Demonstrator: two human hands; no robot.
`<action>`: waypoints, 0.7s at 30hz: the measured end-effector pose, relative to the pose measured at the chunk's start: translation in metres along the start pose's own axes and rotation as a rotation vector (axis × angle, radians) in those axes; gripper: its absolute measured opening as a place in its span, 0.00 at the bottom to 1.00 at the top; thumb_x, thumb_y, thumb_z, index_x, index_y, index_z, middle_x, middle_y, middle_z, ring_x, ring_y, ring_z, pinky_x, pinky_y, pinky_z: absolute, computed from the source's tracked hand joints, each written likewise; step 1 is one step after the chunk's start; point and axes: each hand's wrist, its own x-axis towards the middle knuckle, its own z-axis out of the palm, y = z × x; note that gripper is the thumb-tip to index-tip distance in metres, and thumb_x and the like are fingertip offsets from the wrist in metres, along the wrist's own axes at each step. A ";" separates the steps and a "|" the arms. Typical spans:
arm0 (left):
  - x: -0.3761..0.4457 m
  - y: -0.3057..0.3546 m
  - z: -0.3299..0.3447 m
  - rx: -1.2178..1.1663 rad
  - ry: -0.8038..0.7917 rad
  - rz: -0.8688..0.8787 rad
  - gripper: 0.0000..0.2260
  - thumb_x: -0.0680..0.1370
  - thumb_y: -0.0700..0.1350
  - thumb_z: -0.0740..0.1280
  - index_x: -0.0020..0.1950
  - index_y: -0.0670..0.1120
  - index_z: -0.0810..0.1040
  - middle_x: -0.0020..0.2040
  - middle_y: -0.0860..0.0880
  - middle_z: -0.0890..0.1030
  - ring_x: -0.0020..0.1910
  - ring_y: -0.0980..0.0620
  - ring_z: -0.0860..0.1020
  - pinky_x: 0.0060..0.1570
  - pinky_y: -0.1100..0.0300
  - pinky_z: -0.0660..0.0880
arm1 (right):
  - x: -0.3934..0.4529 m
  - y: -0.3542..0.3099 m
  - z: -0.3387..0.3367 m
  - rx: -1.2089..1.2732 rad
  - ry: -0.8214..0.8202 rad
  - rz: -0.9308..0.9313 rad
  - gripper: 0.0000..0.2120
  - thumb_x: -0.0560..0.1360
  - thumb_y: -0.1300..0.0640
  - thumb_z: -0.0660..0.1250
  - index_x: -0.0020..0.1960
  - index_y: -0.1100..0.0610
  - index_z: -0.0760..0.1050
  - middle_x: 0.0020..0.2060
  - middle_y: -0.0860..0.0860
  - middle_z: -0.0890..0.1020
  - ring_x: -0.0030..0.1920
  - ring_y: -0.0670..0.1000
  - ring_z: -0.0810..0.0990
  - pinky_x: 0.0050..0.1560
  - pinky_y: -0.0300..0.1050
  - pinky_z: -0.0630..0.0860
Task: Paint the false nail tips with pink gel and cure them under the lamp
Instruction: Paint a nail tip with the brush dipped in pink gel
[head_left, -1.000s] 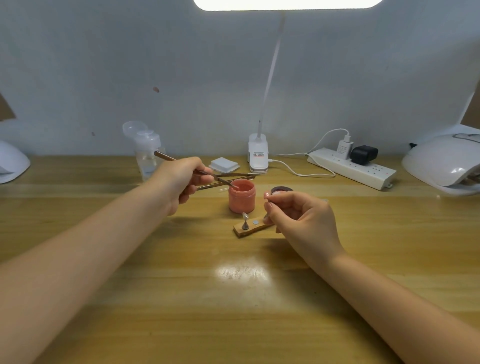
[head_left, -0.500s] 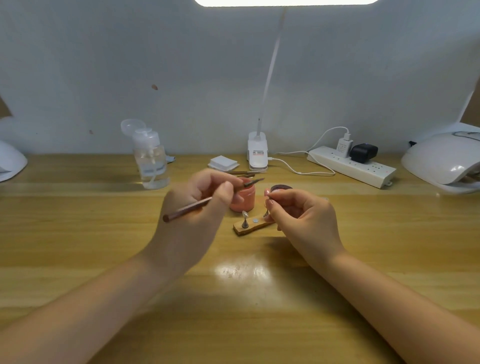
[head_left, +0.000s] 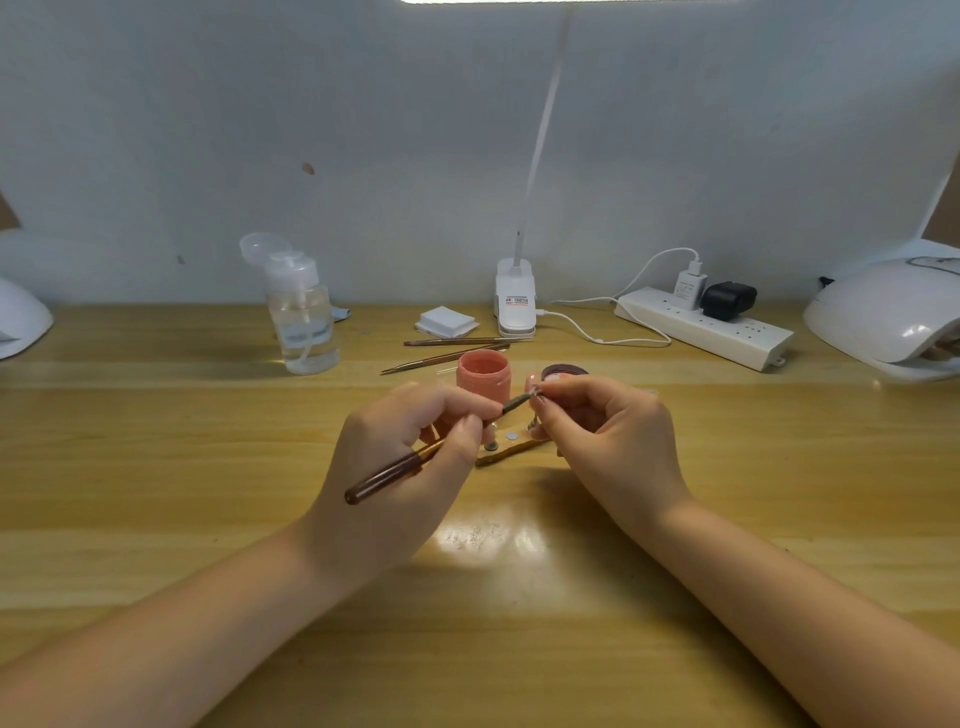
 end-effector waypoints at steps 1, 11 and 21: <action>-0.001 0.000 0.000 -0.020 0.006 -0.003 0.12 0.75 0.48 0.61 0.48 0.46 0.82 0.39 0.54 0.83 0.43 0.56 0.81 0.42 0.66 0.75 | 0.000 0.000 0.000 -0.002 -0.003 -0.001 0.08 0.72 0.64 0.72 0.48 0.53 0.81 0.37 0.48 0.85 0.36 0.44 0.84 0.39 0.40 0.81; -0.002 -0.002 0.003 0.007 0.010 -0.030 0.09 0.77 0.47 0.63 0.49 0.47 0.82 0.41 0.55 0.83 0.45 0.56 0.81 0.44 0.67 0.73 | 0.000 -0.001 0.000 0.002 -0.016 0.001 0.07 0.72 0.65 0.72 0.48 0.55 0.81 0.37 0.49 0.85 0.36 0.45 0.85 0.38 0.40 0.81; -0.002 -0.003 0.003 0.010 0.035 -0.025 0.12 0.76 0.51 0.60 0.48 0.49 0.81 0.40 0.57 0.83 0.46 0.54 0.80 0.46 0.63 0.72 | 0.000 -0.003 0.000 0.018 -0.021 0.021 0.08 0.73 0.64 0.71 0.48 0.53 0.80 0.37 0.50 0.85 0.37 0.45 0.85 0.38 0.39 0.81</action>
